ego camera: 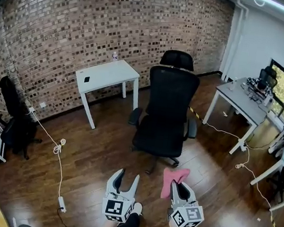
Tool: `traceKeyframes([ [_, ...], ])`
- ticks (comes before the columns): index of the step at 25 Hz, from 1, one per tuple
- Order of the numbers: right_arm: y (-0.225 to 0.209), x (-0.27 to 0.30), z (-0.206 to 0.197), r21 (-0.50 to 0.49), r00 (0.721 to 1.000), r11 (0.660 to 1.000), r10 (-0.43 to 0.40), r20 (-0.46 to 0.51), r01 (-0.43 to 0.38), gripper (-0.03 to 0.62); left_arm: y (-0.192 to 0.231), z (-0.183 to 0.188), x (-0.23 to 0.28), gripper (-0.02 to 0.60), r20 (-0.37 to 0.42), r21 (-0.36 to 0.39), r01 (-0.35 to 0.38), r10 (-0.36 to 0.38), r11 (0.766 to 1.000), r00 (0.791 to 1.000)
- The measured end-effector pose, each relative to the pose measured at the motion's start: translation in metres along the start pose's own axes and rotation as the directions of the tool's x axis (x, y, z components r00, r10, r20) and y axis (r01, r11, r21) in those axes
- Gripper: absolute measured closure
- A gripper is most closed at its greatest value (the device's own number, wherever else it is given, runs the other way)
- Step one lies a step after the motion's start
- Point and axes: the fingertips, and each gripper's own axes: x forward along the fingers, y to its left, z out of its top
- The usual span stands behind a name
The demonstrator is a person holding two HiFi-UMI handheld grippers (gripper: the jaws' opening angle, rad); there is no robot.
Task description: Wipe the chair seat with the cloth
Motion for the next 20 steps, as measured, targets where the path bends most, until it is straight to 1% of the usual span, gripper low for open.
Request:
traceKeyframes([
  [3, -0.004, 0.057, 0.016, -0.009, 1.0, 1.0, 0.022, 0.015, -0.022, 0.52, 0.025, 0.011, 0.047, 0.388, 0.016, 0.002, 0.017, -0.017, 1.0, 1.0],
  [7, -0.008, 0.124, 0.029, -0.033, 0.999, 0.999, 0.017, 0.036, -0.016, 0.52, 0.06, 0.024, 0.098, 0.39, 0.047, 0.025, 0.05, -0.051, 0.998, 0.998],
  [10, -0.014, 0.159, 0.032, -0.054, 0.998, 0.999, -0.003, 0.06, 0.006, 0.52, 0.083, 0.018, 0.134, 0.393, 0.062, 0.034, 0.075, -0.077, 0.997, 0.995],
  [12, -0.023, 0.175, 0.024, -0.052, 0.999, 0.998, -0.024, 0.049, 0.027, 0.52, 0.095, 0.005, 0.159, 0.391, 0.035, 0.023, 0.092, -0.093, 0.995, 0.995],
  [15, -0.045, 0.191, 0.013, -0.032, 0.998, 0.998, -0.053, 0.02, 0.053, 0.52, 0.1, -0.012, 0.193, 0.38, -0.02, 0.014, 0.126, -0.125, 0.992, 0.992],
  [20, -0.095, 0.239, 0.008, 0.037, 0.998, 0.997, -0.068, 0.012, 0.067, 0.52, 0.105, -0.022, 0.261, 0.379, -0.025, -0.001, 0.144, -0.144, 0.99, 0.989],
])
